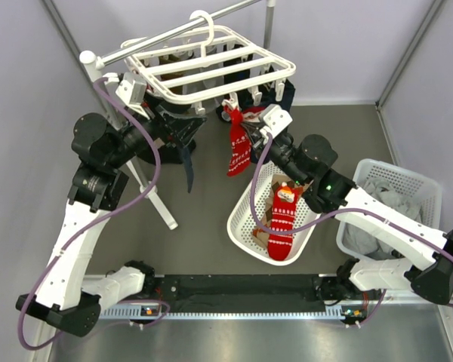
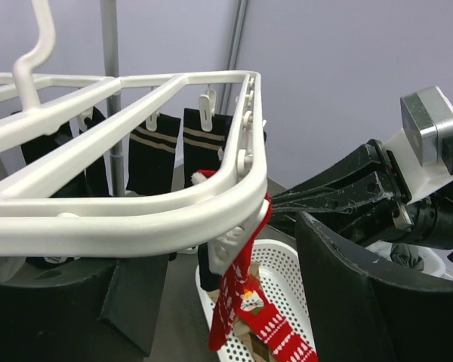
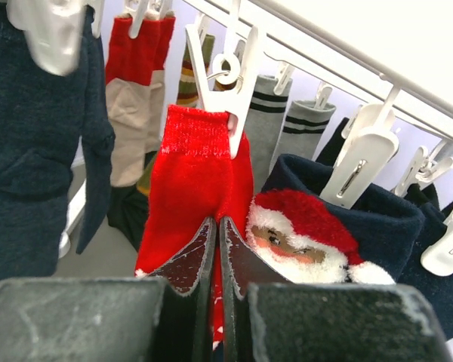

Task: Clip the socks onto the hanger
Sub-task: Open the clamp at the hanger.

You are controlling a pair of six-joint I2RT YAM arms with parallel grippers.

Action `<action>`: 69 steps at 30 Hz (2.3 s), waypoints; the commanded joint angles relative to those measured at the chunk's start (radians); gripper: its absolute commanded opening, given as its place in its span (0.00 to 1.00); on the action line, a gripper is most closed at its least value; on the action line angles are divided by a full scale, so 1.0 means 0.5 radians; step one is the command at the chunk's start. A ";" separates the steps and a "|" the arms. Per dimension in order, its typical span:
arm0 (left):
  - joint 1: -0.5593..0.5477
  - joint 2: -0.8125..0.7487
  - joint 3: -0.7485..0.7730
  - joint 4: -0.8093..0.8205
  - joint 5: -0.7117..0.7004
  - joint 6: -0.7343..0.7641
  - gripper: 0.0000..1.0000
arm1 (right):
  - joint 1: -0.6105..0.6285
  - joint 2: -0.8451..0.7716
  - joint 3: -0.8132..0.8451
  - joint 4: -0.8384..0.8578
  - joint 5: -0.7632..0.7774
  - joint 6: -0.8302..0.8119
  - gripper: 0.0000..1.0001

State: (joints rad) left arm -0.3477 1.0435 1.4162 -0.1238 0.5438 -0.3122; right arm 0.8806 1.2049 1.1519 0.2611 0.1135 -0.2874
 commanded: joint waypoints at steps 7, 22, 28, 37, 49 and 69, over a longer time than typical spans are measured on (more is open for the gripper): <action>0.008 0.082 0.027 0.293 0.054 0.005 0.67 | -0.013 -0.023 0.056 0.027 -0.018 -0.023 0.00; -0.130 0.094 -0.007 0.386 -0.035 -0.005 0.61 | -0.013 -0.008 0.080 0.009 -0.021 -0.020 0.00; -0.219 -0.022 -0.136 0.398 -0.317 0.084 0.62 | -0.016 -0.026 0.065 0.012 -0.006 -0.014 0.00; -0.345 -0.157 -0.338 0.419 -0.434 0.259 0.68 | -0.016 -0.044 0.046 0.015 -0.003 -0.008 0.00; -0.366 -0.185 -0.390 0.591 -0.618 0.269 0.68 | -0.013 -0.060 0.031 0.024 -0.018 0.007 0.00; -0.372 -0.114 -0.332 0.505 -0.502 0.566 0.57 | -0.013 -0.063 0.031 0.027 -0.015 -0.017 0.00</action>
State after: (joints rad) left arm -0.5274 0.9886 1.2209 0.1059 0.2535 -0.0883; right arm 0.8806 1.2034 1.1519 0.2527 0.1112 -0.2935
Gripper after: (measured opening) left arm 0.577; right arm 0.006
